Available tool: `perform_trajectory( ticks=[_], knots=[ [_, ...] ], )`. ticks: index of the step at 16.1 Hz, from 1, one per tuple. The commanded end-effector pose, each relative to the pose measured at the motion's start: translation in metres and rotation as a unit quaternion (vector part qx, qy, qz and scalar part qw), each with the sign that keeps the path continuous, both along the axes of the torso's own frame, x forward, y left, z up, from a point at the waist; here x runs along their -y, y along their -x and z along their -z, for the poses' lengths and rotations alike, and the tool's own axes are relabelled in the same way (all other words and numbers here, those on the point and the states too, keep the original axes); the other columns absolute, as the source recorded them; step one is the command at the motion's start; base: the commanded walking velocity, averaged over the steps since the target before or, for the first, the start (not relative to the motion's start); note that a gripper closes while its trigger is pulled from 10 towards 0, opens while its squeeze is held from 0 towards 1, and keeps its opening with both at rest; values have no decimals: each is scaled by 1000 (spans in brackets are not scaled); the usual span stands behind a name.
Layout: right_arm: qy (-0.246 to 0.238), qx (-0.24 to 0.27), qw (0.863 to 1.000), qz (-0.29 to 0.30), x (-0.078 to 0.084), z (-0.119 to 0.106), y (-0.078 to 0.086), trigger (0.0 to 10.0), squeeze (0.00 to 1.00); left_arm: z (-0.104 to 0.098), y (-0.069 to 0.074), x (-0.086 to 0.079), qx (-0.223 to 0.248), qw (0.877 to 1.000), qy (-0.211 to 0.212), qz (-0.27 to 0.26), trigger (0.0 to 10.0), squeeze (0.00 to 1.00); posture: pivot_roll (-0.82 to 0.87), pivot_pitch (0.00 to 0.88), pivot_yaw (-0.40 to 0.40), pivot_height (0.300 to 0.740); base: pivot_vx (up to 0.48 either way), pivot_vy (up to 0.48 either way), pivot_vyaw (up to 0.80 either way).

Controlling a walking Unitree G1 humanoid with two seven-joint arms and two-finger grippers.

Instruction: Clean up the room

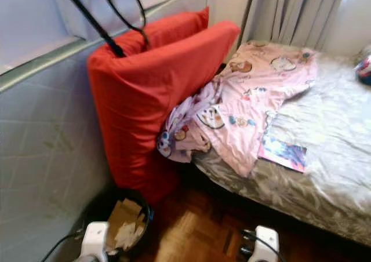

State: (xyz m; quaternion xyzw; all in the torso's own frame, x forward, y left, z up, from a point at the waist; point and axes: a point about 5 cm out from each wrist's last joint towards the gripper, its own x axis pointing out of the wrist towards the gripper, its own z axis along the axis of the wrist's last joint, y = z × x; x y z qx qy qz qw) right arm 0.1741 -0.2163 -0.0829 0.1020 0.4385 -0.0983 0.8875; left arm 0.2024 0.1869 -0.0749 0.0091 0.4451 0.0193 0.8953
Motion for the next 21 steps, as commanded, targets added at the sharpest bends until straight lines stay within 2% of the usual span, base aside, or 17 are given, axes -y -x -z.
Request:
perform_trajectory(
  ticks=[1, 8, 16, 19, 21],
  knots=[
    [-2, 7, 1000, -2, -3, -2, -5, 10000, 0, 2, 5, -5, -7, 1000, -5, -2, 10000, 0, -70, 0, -17, 740, 0, -259, 0],
    [-1, 6, 1000, -3, -3, -2, -5, 10000, 0, 2, 5, -5, -7, 1000, -6, 0, 10000, 0, -70, 0, -20, 740, 0, -258, 0],
    [-1, 5, 1000, -7, -3, -2, -5, 10000, 0, 2, 5, -5, -6, 1000, -1, -10, 10000, 0, -70, 0, -20, 740, 0, 0, 0],
    [-1, 4, 1000, -8, -3, -1, -4, 10000, 0, 2, 5, -5, -6, 1000, -7, 2, 10000, 0, -71, 0, -19, 740, 0, 0, 0],
    [-1, -3, 1000, -12, -3, -1, -4, 10000, 0, 2, 5, -5, -5, 1000, -9, 5, 10000, 0, -70, 0, -19, 740, 0, -407, -650]
  ],
)
